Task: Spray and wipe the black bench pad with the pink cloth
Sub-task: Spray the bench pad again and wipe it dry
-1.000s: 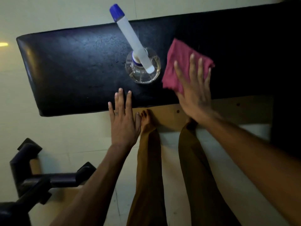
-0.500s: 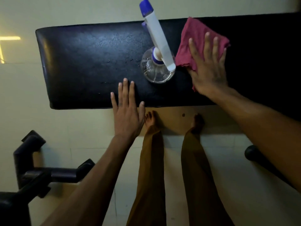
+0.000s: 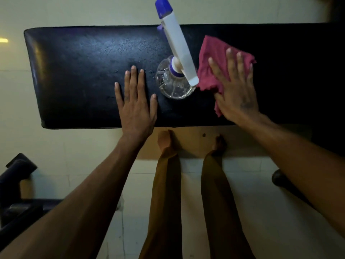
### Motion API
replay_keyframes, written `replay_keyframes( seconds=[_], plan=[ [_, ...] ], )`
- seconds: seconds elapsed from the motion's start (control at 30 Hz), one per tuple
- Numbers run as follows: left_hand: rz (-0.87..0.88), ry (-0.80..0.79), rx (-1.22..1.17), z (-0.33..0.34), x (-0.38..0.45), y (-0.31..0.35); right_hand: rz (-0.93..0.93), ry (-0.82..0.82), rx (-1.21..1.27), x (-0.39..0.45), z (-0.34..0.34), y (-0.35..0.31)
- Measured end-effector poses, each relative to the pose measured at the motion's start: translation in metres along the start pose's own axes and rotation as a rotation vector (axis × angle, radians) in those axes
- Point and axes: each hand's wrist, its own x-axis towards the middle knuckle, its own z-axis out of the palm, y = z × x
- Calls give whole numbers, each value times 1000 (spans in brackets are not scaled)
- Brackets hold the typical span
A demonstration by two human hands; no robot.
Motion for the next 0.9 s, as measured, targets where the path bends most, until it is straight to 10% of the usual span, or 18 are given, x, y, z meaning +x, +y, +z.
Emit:
replay_keyframes(
  seconds=[0.53,0.9],
  plan=[
    [12,-73,-46,-7,2,-3,-33,-53,-52,-64,26,8],
    [-99,-23,-292,-25,4,11,42,-27,476,-14,-39,28]
  ],
)
